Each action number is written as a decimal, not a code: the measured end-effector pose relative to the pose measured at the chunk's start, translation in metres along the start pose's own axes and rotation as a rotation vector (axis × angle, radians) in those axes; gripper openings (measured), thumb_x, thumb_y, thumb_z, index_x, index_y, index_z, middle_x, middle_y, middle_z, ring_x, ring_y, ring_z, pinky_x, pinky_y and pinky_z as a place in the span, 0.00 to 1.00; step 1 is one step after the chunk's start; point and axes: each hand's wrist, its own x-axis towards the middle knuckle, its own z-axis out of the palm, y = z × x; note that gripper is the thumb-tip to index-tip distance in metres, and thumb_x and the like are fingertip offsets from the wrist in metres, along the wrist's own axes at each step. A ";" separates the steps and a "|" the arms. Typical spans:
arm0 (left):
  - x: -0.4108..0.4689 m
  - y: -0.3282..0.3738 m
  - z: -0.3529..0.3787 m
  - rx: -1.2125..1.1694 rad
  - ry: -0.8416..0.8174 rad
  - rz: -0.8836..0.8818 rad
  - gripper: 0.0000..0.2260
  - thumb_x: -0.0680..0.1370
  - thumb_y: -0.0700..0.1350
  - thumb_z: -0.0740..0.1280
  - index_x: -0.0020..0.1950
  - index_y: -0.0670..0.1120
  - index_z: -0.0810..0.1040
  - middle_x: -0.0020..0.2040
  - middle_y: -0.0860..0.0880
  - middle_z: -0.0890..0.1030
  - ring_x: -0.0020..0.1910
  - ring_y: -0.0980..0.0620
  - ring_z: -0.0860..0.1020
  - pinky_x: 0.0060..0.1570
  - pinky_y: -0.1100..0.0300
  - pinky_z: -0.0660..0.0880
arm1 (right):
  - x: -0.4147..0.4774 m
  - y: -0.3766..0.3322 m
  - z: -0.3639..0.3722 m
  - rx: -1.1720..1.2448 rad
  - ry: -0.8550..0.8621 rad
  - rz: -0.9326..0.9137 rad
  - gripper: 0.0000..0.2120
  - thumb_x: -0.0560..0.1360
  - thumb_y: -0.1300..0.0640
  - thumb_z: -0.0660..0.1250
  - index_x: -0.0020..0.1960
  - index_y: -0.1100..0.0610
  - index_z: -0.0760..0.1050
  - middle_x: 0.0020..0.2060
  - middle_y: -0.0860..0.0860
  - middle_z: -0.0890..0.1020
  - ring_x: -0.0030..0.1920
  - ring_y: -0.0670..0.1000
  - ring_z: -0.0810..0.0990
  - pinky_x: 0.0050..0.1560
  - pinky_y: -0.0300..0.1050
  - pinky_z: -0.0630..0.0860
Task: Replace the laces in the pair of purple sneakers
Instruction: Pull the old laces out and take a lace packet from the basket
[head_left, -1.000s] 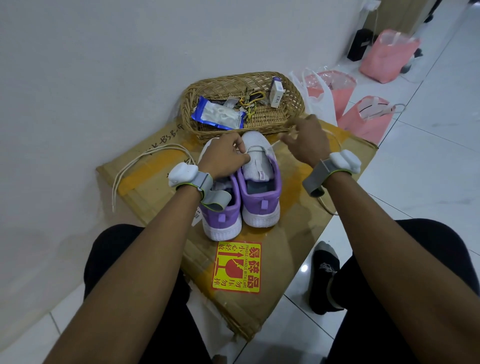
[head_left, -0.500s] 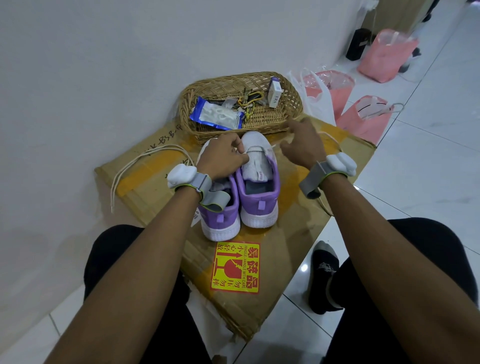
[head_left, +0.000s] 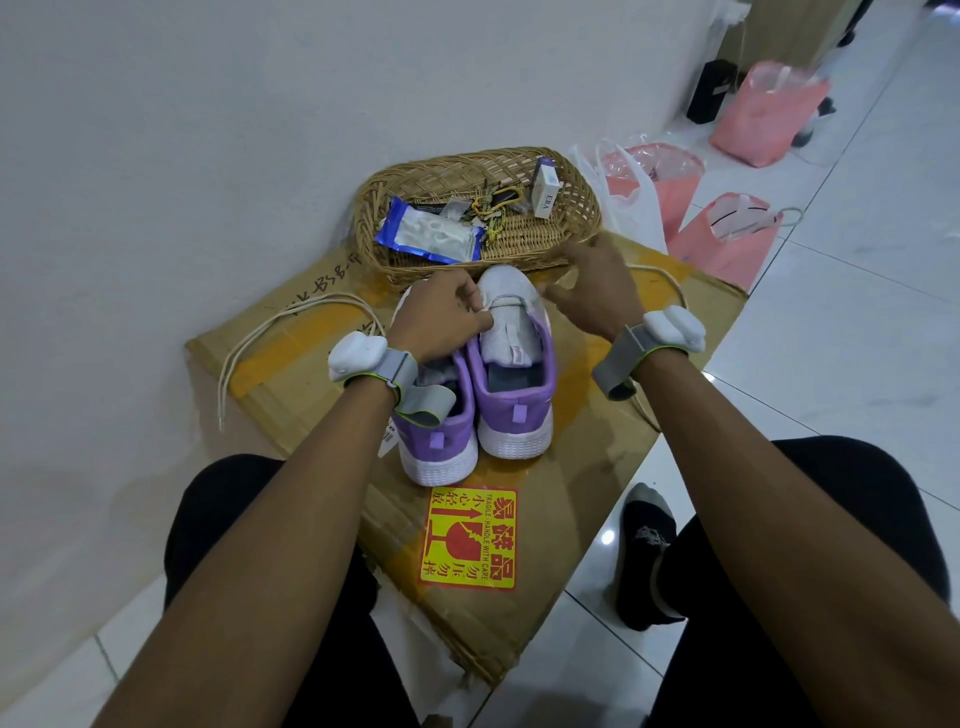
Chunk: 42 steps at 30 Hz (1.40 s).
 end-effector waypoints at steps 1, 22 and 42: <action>0.000 0.001 -0.001 -0.005 0.005 -0.008 0.07 0.69 0.47 0.74 0.43 0.46 0.80 0.34 0.54 0.79 0.36 0.53 0.78 0.40 0.58 0.74 | -0.001 -0.002 0.003 -0.017 -0.066 -0.042 0.16 0.71 0.49 0.73 0.58 0.50 0.80 0.56 0.58 0.72 0.60 0.61 0.71 0.59 0.53 0.72; -0.002 0.005 -0.005 -0.009 0.007 -0.055 0.08 0.66 0.47 0.75 0.34 0.48 0.77 0.39 0.52 0.83 0.40 0.51 0.81 0.45 0.52 0.80 | 0.002 0.006 0.011 -0.329 0.092 0.167 0.10 0.75 0.61 0.64 0.56 0.60 0.77 0.59 0.59 0.71 0.60 0.62 0.70 0.52 0.55 0.72; -0.003 0.004 -0.007 -0.003 -0.016 -0.051 0.07 0.68 0.47 0.75 0.37 0.47 0.78 0.37 0.51 0.82 0.36 0.51 0.79 0.43 0.52 0.79 | 0.002 0.004 0.007 -0.045 -0.113 -0.093 0.12 0.74 0.46 0.70 0.54 0.50 0.83 0.58 0.57 0.73 0.62 0.60 0.68 0.61 0.56 0.70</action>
